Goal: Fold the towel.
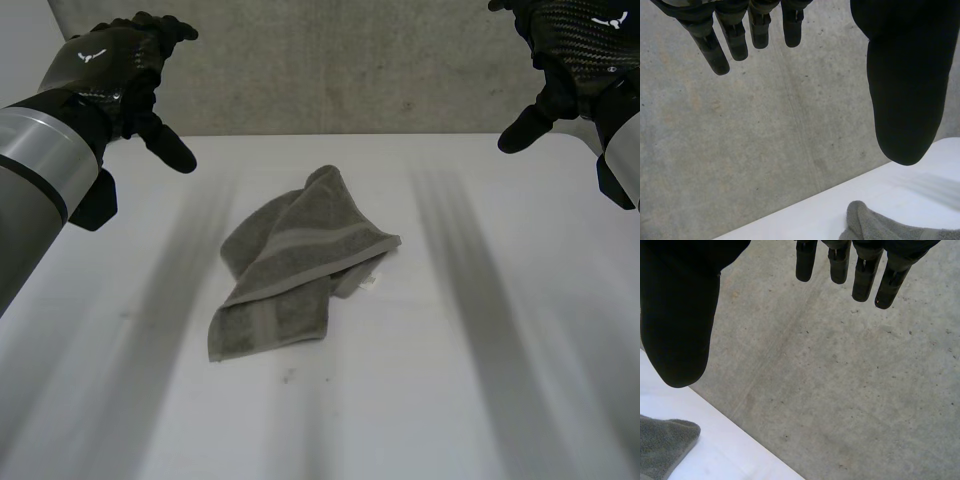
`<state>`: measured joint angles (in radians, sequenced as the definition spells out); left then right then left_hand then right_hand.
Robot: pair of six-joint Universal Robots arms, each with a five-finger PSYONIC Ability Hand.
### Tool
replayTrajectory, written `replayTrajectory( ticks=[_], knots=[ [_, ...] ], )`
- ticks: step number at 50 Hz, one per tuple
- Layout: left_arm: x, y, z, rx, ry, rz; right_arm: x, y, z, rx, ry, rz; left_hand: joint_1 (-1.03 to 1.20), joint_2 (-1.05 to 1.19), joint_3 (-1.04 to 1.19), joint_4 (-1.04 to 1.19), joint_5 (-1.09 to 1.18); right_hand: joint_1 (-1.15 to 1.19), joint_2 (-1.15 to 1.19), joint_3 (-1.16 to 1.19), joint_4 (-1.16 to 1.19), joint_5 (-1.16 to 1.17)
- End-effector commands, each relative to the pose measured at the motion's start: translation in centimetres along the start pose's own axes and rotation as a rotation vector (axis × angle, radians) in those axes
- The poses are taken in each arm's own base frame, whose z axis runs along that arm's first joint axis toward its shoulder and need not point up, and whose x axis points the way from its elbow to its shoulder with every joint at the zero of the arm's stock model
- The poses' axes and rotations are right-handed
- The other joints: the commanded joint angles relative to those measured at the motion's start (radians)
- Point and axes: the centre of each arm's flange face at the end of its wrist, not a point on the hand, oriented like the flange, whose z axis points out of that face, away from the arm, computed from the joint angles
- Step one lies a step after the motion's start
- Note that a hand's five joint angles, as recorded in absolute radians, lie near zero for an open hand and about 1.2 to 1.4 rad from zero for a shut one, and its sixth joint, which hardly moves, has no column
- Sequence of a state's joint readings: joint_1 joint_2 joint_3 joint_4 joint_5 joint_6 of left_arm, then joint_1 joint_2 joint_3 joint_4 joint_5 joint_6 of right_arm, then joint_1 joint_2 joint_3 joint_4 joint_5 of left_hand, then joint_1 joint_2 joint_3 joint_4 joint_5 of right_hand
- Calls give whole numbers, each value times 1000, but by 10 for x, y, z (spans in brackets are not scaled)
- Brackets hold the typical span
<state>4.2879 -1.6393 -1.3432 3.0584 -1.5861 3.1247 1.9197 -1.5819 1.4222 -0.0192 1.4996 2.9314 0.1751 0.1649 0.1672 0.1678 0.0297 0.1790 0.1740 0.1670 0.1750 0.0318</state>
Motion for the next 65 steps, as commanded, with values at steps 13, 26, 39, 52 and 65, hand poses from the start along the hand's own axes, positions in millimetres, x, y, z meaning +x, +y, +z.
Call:
replayTrajectory(
  ticks=[13,26,39,52,65],
  knots=[
    [13,86,25,-252,27,17,1,13,8,-32,-10,-15,27,37,35,34,-2,-5,1,8,0,-32],
    [40,194,62,-367,102,44,-8,36,13,-98,-41,-67,71,81,79,78,42,-5,1,8,0,-32],
    [46,244,89,-352,132,202,-13,62,22,-167,-60,-81,302,312,310,310,273,-5,1,8,0,-32],
    [45,194,87,-258,111,193,-15,78,28,-205,-71,-113,1221,1231,1229,1228,1192,-5,1,8,0,-32],
    [40,40,0,15,119,167,-13,115,66,-239,-163,-65,1221,1231,1229,1228,1192,-5,1,8,0,-32]
  ],
)
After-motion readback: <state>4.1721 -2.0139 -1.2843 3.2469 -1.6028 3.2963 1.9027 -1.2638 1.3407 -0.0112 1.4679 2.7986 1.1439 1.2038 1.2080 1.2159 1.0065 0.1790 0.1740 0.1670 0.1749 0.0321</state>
